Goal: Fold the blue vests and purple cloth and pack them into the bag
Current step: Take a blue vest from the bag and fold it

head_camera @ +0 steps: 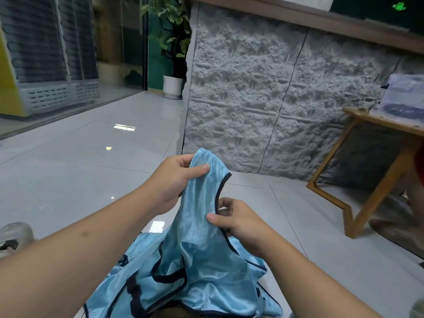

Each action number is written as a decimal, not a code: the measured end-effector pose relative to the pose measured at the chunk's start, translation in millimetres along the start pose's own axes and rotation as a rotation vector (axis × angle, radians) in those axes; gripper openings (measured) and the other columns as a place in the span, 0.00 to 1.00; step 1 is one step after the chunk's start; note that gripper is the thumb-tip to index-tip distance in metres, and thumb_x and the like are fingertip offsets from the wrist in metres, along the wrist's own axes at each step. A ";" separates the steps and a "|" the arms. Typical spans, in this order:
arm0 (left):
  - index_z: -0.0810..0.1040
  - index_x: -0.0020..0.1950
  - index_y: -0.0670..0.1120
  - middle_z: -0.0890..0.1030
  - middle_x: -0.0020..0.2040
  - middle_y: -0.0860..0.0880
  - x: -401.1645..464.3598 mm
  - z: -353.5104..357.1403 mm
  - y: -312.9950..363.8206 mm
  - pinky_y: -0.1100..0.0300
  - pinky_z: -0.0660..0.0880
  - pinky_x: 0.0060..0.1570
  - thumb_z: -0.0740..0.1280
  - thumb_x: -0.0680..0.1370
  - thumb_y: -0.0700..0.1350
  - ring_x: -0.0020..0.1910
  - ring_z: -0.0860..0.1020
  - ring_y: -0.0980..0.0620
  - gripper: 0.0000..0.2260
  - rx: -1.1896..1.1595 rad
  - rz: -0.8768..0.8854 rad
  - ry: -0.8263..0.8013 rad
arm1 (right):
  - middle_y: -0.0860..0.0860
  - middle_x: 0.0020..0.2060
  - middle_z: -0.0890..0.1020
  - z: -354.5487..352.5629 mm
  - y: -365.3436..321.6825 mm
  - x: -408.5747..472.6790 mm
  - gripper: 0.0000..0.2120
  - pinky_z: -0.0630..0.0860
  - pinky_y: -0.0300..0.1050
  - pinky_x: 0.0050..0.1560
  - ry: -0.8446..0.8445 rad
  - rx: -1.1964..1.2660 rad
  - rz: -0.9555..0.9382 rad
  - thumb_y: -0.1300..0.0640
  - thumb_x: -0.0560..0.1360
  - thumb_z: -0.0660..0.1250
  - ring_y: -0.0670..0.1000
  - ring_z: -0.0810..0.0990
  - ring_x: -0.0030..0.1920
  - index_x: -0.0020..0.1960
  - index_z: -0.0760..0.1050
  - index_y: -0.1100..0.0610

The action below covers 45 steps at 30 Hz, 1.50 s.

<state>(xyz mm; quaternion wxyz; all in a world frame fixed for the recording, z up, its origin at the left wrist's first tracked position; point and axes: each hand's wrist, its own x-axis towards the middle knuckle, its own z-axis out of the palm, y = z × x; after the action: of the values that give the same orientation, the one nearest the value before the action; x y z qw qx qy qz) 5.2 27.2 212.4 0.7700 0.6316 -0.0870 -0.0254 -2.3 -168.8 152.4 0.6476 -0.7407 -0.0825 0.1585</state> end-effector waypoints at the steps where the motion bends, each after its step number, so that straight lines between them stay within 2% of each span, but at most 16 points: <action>1: 0.84 0.57 0.40 0.87 0.52 0.39 -0.1 -1.4 -1.1 0.50 0.83 0.50 0.71 0.79 0.37 0.47 0.85 0.43 0.08 -0.019 -0.008 0.003 | 0.59 0.48 0.87 0.3 3.0 -1.2 0.17 0.79 0.46 0.44 -0.021 0.019 0.005 0.59 0.76 0.77 0.57 0.86 0.45 0.59 0.76 0.64; 4: 0.83 0.61 0.41 0.85 0.56 0.36 -1.7 -2.5 -7.0 0.44 0.81 0.55 0.72 0.77 0.33 0.50 0.85 0.40 0.13 -0.038 -0.032 -0.004 | 0.59 0.59 0.86 1.1 3.6 -3.2 0.20 0.77 0.62 0.65 -0.065 0.094 -0.041 0.59 0.74 0.76 0.63 0.84 0.61 0.65 0.80 0.57; 6: 0.83 0.62 0.43 0.84 0.58 0.36 -2.7 -0.8 -11.2 0.43 0.81 0.56 0.72 0.75 0.30 0.52 0.85 0.39 0.17 -0.024 -0.028 -0.018 | 0.59 0.59 0.86 -0.8 -1.2 -1.7 0.18 0.76 0.65 0.69 -0.029 0.104 -0.077 0.63 0.75 0.75 0.63 0.84 0.62 0.65 0.81 0.56; 12: 0.79 0.64 0.47 0.85 0.57 0.39 -6.5 0.1 -24.8 0.40 0.81 0.57 0.68 0.75 0.24 0.55 0.85 0.38 0.25 0.005 -0.033 -0.003 | 0.60 0.56 0.87 -2.6 -6.4 1.8 0.18 0.83 0.60 0.60 0.010 -0.013 -0.107 0.71 0.76 0.73 0.64 0.85 0.58 0.63 0.82 0.57; 17: 0.78 0.66 0.50 0.83 0.59 0.37 -22.8 -12.4 -57.5 0.41 0.83 0.52 0.57 0.75 0.20 0.53 0.84 0.38 0.31 -0.136 -0.160 0.075 | 0.64 0.56 0.86 -6.9 22.8 3.7 0.22 0.80 0.65 0.63 -0.061 -0.122 0.041 0.72 0.74 0.73 0.67 0.84 0.59 0.64 0.82 0.57; 21: 0.75 0.71 0.52 0.82 0.62 0.37 -34.9 -27.2 -87.4 0.46 0.84 0.45 0.53 0.74 0.20 0.53 0.86 0.39 0.36 -0.167 -0.325 0.088 | 0.57 0.53 0.88 -12.5 50.1 -1.6 0.27 0.82 0.55 0.59 -0.185 -0.251 0.187 0.74 0.69 0.69 0.59 0.86 0.55 0.59 0.83 0.48; 25: 0.72 0.74 0.58 0.81 0.63 0.39 -39.2 -36.6 -95.0 0.42 0.84 0.47 0.52 0.75 0.21 0.54 0.85 0.37 0.39 -0.126 -0.414 0.109 | 0.61 0.42 0.83 -16.2 67.8 -8.5 0.15 0.75 0.52 0.44 -0.227 -0.565 0.328 0.64 0.63 0.68 0.57 0.80 0.42 0.49 0.81 0.57; 28: 0.74 0.70 0.61 0.81 0.63 0.38 -42.5 -35.7 -96.1 0.39 0.83 0.49 0.50 0.73 0.20 0.54 0.85 0.36 0.41 -0.066 -0.447 0.106 | 0.51 0.42 0.81 -21.0 76.6 -11.4 0.08 0.75 0.45 0.43 -0.151 -0.597 0.395 0.58 0.75 0.69 0.51 0.78 0.42 0.53 0.82 0.56; 31: 0.68 0.72 0.65 0.81 0.63 0.39 -48.0 -29.9 -106.3 0.38 0.82 0.51 0.50 0.73 0.20 0.56 0.84 0.34 0.44 0.025 -0.511 0.061 | 0.51 0.42 0.84 -26.6 92.2 -7.2 0.26 0.76 0.47 0.46 -0.035 -0.603 0.492 0.37 0.84 0.56 0.53 0.79 0.43 0.56 0.83 0.56; 35: 0.64 0.78 0.66 0.80 0.64 0.39 -54.7 -22.9 -131.3 0.34 0.81 0.55 0.51 0.71 0.19 0.58 0.82 0.32 0.49 0.124 -0.588 -0.002 | 0.54 0.41 0.79 -30.6 111.9 -7.8 0.15 0.82 0.48 0.41 0.018 -0.824 0.543 0.51 0.79 0.72 0.56 0.81 0.38 0.61 0.76 0.57; 38: 0.65 0.76 0.67 0.81 0.62 0.39 -58.4 -20.7 -145.1 0.30 0.79 0.56 0.52 0.71 0.19 0.57 0.82 0.32 0.48 0.171 -0.621 -0.030 | 0.53 0.52 0.79 -30.0 121.9 -7.5 0.35 0.84 0.53 0.47 -0.010 -0.987 0.558 0.52 0.73 0.78 0.54 0.82 0.43 0.74 0.65 0.56; 40: 0.67 0.73 0.68 0.82 0.62 0.38 -59.2 -19.2 -148.6 0.31 0.79 0.55 0.52 0.72 0.19 0.57 0.82 0.32 0.46 0.166 -0.632 -0.044 | 0.51 0.56 0.80 -28.1 128.8 -5.1 0.40 0.81 0.50 0.49 0.060 -1.046 0.547 0.48 0.73 0.78 0.54 0.81 0.50 0.78 0.61 0.55; 41: 0.67 0.71 0.68 0.82 0.62 0.38 -59.3 -18.7 -149.2 0.31 0.79 0.56 0.52 0.73 0.19 0.57 0.82 0.32 0.46 0.164 -0.633 -0.050 | 0.50 0.55 0.81 -28.3 132.7 -2.6 0.35 0.80 0.49 0.48 0.083 -1.077 0.539 0.48 0.73 0.77 0.53 0.81 0.49 0.75 0.65 0.54; 43: 0.68 0.69 0.69 0.82 0.62 0.38 -58.9 -18.1 -149.9 0.31 0.79 0.56 0.53 0.73 0.19 0.57 0.82 0.32 0.45 0.160 -0.634 -0.056 | 0.49 0.45 0.81 -30.4 139.4 2.1 0.13 0.77 0.45 0.41 0.133 -1.169 0.521 0.55 0.74 0.74 0.52 0.78 0.41 0.56 0.76 0.53; 44: 0.68 0.67 0.69 0.82 0.61 0.38 -58.5 -18.3 -150.0 0.30 0.79 0.56 0.53 0.73 0.19 0.57 0.82 0.32 0.45 0.158 -0.631 -0.057 | 0.49 0.39 0.78 -32.1 142.1 4.3 0.06 0.74 0.43 0.37 0.171 -1.198 0.511 0.60 0.74 0.71 0.51 0.74 0.36 0.45 0.74 0.53; 45: 0.69 0.67 0.69 0.82 0.61 0.38 -58.3 -18.5 -150.9 0.30 0.79 0.56 0.52 0.73 0.19 0.57 0.82 0.32 0.45 0.154 -0.629 -0.056 | 0.49 0.35 0.75 -33.3 144.6 6.3 0.09 0.71 0.42 0.34 0.205 -1.203 0.503 0.63 0.73 0.68 0.51 0.72 0.33 0.39 0.71 0.53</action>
<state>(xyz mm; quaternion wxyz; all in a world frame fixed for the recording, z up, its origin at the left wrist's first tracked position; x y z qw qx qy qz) -38.4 23.5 55.6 0.6716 0.6831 0.0894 -0.2726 2.9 -219.2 12.7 0.0686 -0.9814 0.0810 0.1599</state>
